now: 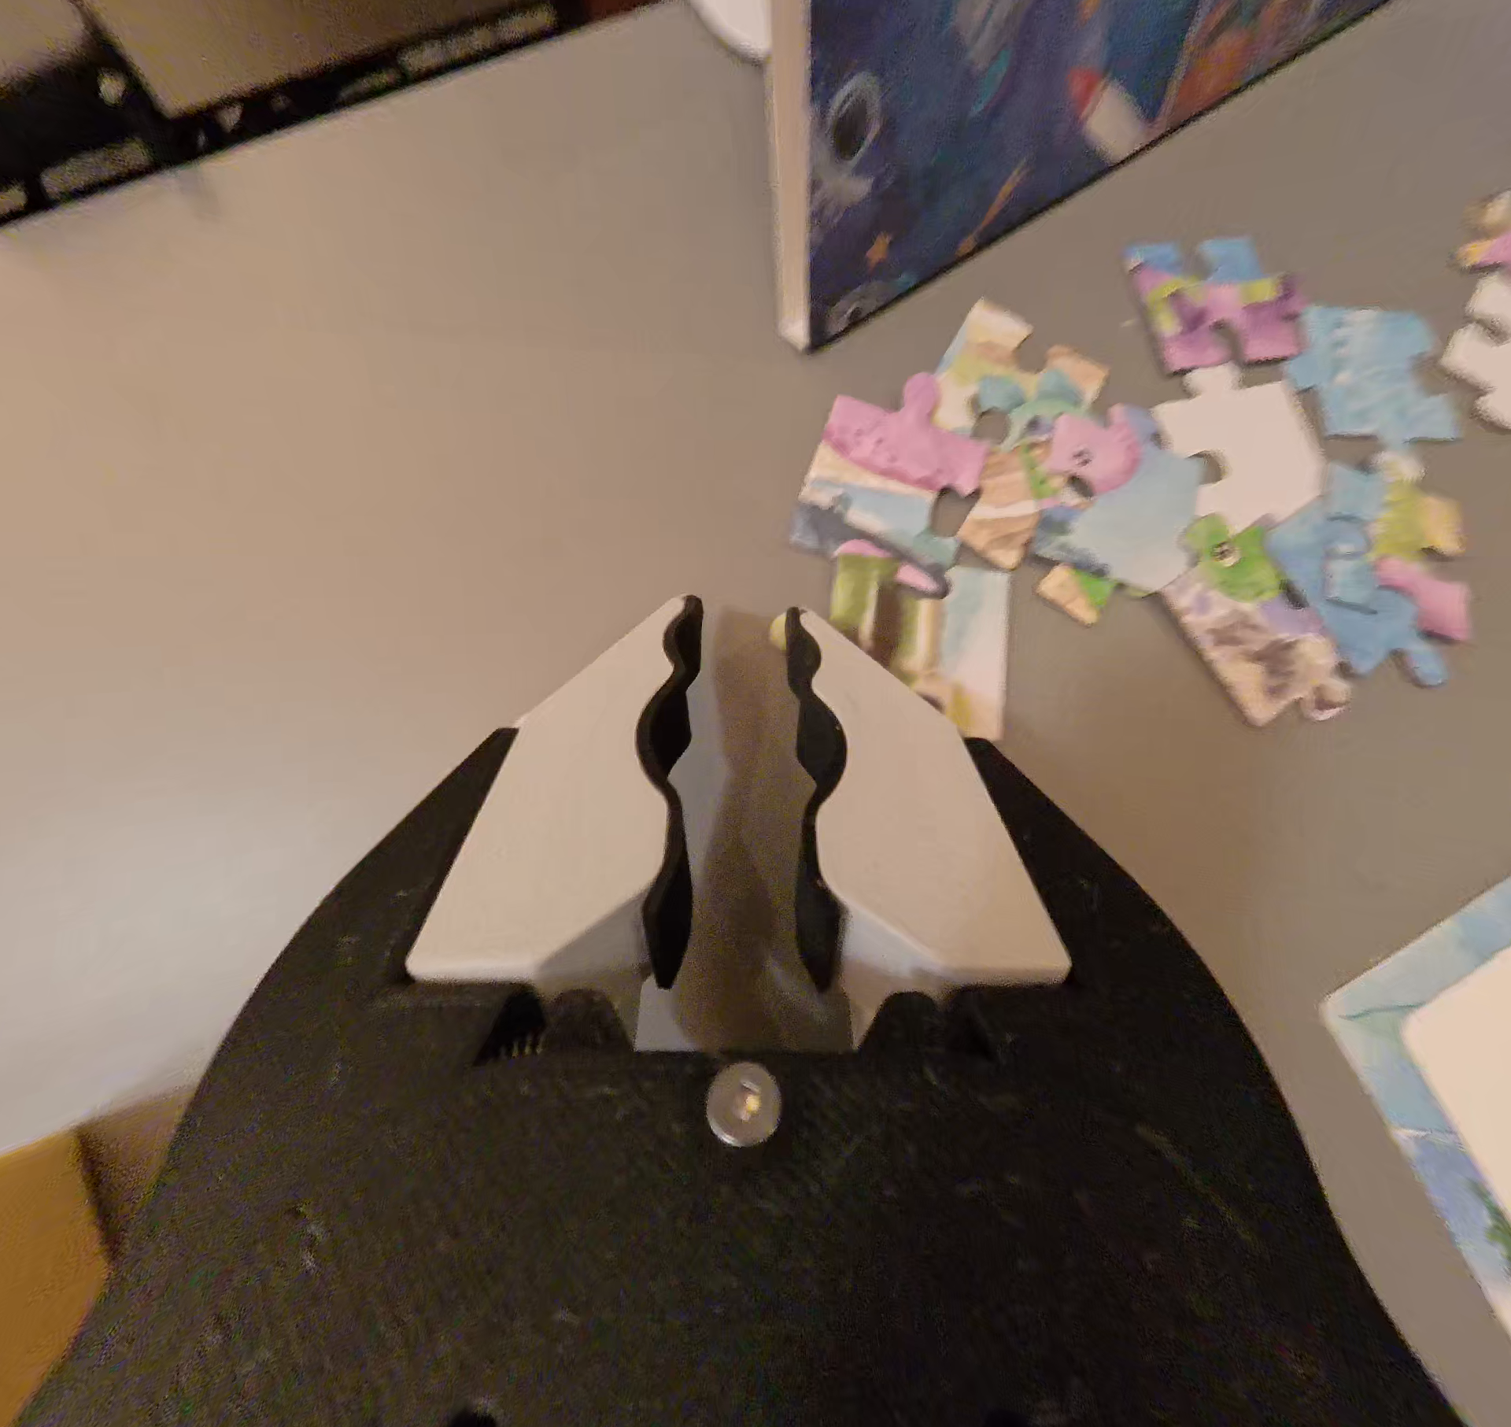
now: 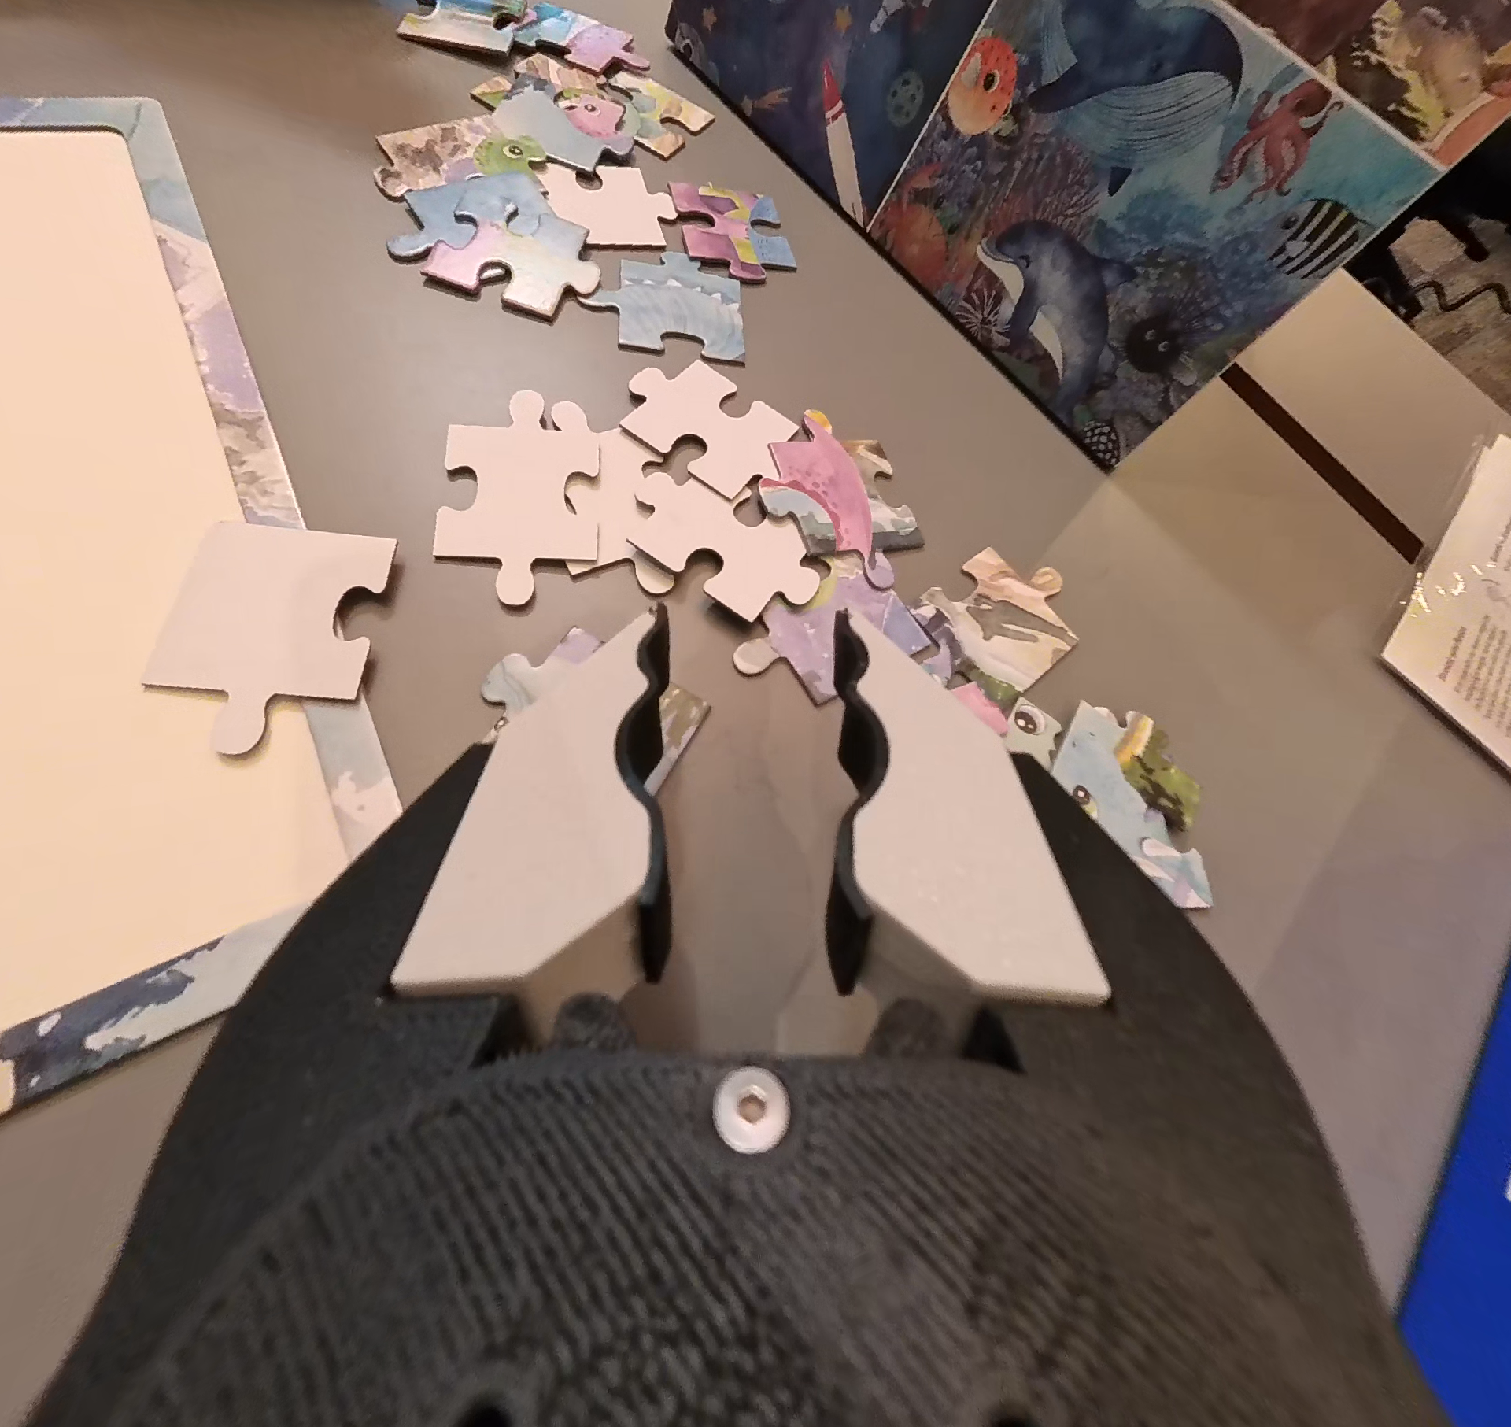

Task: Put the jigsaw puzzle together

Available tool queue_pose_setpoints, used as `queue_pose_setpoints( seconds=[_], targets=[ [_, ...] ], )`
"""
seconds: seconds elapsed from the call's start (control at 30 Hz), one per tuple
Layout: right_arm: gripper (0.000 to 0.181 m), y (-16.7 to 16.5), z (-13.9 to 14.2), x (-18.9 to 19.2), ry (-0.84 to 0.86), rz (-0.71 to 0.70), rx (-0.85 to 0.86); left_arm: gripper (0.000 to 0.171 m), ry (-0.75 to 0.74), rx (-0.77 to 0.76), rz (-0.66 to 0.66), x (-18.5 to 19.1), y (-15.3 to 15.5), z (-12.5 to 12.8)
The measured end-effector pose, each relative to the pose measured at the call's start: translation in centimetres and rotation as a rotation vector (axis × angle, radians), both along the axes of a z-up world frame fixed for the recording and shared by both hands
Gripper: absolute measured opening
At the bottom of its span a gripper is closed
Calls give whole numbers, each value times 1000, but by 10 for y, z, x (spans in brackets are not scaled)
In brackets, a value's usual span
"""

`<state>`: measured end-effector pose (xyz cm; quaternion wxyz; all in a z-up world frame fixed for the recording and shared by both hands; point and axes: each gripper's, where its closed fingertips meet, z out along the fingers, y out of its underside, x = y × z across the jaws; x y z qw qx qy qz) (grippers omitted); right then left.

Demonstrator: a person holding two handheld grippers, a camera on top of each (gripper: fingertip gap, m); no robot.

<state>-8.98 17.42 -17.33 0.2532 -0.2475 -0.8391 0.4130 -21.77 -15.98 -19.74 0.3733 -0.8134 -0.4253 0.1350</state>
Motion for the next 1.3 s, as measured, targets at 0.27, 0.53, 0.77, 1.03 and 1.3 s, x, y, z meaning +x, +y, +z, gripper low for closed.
queue_pose_setpoints(
  seconds=[0.27, 0.53, 0.77, 1.03, 1.3],
  targets=[
    [41, 1, 0, -1, -1, -8, -11, 37, -75, 207, -254, 43, 85, 15],
    [41, 18, -1, -13, 0, -111, -3, 51, -65, 133, -474, 84, 133, 6],
    [39, 58, 19, -28, 15, -318, -145, 50, -99, 95, -575, 109, 153, -4],
    [40, 90, 31, -34, -3, -467, -305, 50, -92, 74, -643, 126, 167, -6],
    [56, 88, -7, -32, -197, -488, -258, 49, -103, 116, -630, 124, 169, -5]
  ],
)
